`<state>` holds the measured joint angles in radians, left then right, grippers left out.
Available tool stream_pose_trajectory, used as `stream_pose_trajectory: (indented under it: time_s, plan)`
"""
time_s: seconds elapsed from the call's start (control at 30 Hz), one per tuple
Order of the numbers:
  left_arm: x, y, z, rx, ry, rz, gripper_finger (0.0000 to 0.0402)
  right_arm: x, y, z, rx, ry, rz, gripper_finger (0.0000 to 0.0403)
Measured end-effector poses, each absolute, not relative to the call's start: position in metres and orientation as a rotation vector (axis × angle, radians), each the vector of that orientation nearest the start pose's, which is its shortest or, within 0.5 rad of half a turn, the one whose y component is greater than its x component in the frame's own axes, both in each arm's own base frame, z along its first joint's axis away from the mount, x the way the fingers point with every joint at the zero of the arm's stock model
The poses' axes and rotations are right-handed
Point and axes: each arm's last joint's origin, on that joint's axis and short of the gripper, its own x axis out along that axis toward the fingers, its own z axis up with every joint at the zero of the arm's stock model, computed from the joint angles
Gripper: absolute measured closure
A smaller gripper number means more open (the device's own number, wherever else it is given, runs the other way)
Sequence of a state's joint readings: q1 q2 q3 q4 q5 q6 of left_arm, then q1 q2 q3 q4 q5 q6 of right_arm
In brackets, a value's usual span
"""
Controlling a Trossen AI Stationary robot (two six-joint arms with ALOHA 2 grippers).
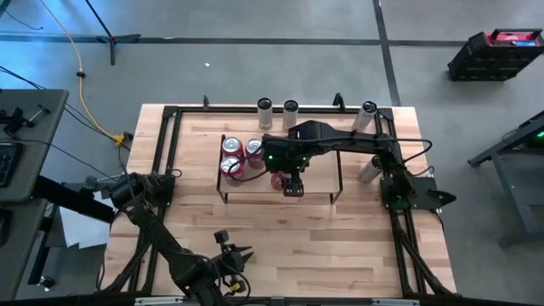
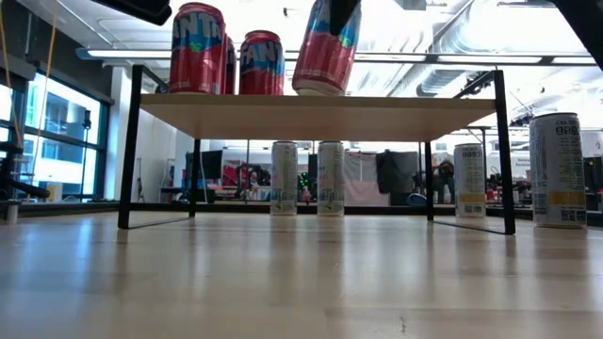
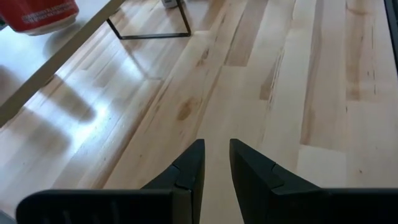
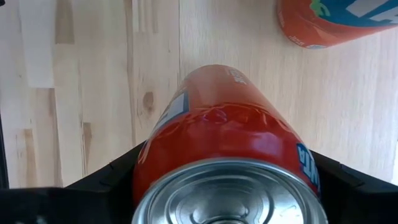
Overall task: Place canned beverage on shelf
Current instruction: Put the red soda can on the shelf aligned with the other red soda can
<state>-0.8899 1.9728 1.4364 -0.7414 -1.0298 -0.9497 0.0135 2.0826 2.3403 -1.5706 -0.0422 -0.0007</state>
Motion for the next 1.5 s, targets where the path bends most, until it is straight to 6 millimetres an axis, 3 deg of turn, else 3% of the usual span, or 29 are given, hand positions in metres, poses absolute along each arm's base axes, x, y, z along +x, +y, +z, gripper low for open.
stream_pose_trajectory:
  time_s: [0.73, 1.03, 1.5]
  plan:
    - [0.2616, -0.2883, 0.1934, 0.143, 0.567, 0.416, 0.0335, 0.3958, -0.0012, 0.3603, -0.020, 1.314, -0.026, 0.0111]
    - [0.2611, -0.2881, 0.1932, 0.149, 0.569, 0.417, 0.0335, 0.3961, -0.0013, 0.3609, -0.011, 1.308, -0.017, 0.0059]
    - [0.2609, -0.2879, 0.1932, 0.144, 0.568, 0.420, 0.0335, 0.3987, -0.0011, 0.3616, -0.008, 1.280, -0.005, 0.0053]
